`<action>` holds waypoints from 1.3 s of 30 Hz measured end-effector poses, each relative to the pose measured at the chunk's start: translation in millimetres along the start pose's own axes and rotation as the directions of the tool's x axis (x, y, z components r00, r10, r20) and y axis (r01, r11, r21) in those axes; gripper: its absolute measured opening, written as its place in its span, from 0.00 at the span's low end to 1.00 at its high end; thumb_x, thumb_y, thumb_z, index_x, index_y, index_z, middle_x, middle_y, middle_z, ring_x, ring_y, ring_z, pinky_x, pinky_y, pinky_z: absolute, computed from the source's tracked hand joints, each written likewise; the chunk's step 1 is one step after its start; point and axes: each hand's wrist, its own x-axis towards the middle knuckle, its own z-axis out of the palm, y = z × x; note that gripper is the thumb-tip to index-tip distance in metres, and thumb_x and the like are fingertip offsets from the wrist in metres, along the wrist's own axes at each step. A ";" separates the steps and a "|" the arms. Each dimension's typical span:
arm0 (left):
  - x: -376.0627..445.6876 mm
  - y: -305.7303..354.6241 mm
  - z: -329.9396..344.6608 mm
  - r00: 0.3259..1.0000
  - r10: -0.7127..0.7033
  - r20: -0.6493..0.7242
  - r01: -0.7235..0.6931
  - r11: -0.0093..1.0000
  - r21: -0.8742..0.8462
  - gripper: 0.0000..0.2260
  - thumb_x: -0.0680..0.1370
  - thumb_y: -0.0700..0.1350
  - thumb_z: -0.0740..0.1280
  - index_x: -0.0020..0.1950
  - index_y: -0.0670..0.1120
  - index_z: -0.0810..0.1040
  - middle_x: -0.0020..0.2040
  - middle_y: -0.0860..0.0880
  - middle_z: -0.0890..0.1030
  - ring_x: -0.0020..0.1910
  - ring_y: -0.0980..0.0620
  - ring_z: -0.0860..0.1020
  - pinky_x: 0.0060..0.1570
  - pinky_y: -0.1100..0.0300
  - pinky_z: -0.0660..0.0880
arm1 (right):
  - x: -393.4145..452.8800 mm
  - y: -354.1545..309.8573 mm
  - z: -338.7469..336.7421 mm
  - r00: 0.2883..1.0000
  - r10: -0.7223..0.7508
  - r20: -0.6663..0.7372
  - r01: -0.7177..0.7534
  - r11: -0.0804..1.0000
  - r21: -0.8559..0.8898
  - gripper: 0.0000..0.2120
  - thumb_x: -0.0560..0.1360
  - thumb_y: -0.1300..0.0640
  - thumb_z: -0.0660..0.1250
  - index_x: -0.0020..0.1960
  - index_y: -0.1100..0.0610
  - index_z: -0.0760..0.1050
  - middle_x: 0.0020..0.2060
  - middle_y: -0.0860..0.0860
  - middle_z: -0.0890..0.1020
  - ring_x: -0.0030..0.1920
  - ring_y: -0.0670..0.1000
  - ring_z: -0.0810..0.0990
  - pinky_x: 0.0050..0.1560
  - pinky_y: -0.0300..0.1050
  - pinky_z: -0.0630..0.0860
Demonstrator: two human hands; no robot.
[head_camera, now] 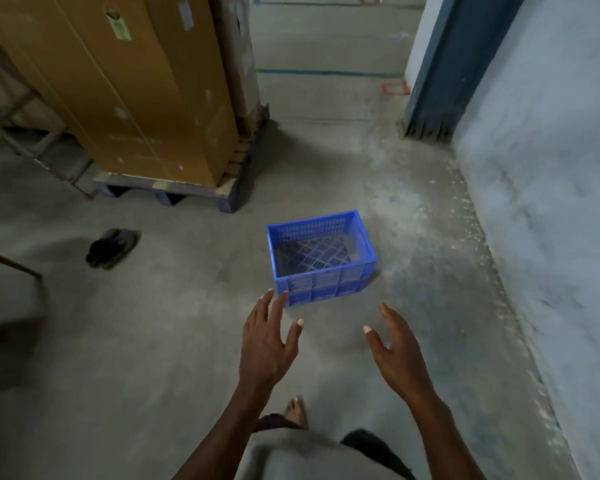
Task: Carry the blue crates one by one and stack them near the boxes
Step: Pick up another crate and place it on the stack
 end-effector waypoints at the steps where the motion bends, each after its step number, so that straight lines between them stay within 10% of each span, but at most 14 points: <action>1: 29.0 -1.3 2.1 1.000 0.013 0.020 -0.013 1.000 0.016 0.28 0.79 0.63 0.59 0.76 0.51 0.70 0.77 0.45 0.68 0.75 0.45 0.67 0.71 0.50 0.65 | 22.4 -7.1 0.9 1.000 0.011 -0.006 -0.011 1.000 -0.008 0.28 0.79 0.52 0.69 0.76 0.57 0.67 0.74 0.56 0.70 0.74 0.54 0.68 0.74 0.45 0.61; 17: 365.0 -86.4 109.8 0.969 -0.214 0.122 0.202 0.974 0.103 0.27 0.80 0.61 0.58 0.73 0.47 0.73 0.70 0.45 0.75 0.67 0.44 0.72 0.63 0.51 0.71 | 434.0 15.4 36.0 0.974 0.151 0.171 -0.128 0.982 -0.136 0.24 0.78 0.57 0.70 0.72 0.61 0.72 0.67 0.60 0.77 0.67 0.59 0.76 0.62 0.36 0.64; 29: 490.4 -253.8 312.9 0.823 -0.466 0.325 0.379 0.876 0.298 0.32 0.76 0.65 0.54 0.70 0.45 0.76 0.69 0.41 0.75 0.64 0.36 0.74 0.58 0.43 0.73 | 676.8 206.4 178.4 0.766 0.560 0.317 -0.430 0.812 -0.395 0.23 0.81 0.52 0.65 0.72 0.62 0.70 0.69 0.64 0.75 0.68 0.63 0.74 0.65 0.49 0.67; 39: 513.5 -392.7 458.8 0.391 -0.899 0.197 0.909 0.411 0.070 0.23 0.82 0.61 0.60 0.57 0.40 0.74 0.56 0.35 0.79 0.55 0.35 0.78 0.58 0.46 0.74 | 770.1 363.5 274.2 0.742 0.670 0.033 -0.632 0.715 -0.299 0.31 0.81 0.39 0.60 0.62 0.68 0.72 0.59 0.70 0.77 0.59 0.67 0.78 0.61 0.59 0.71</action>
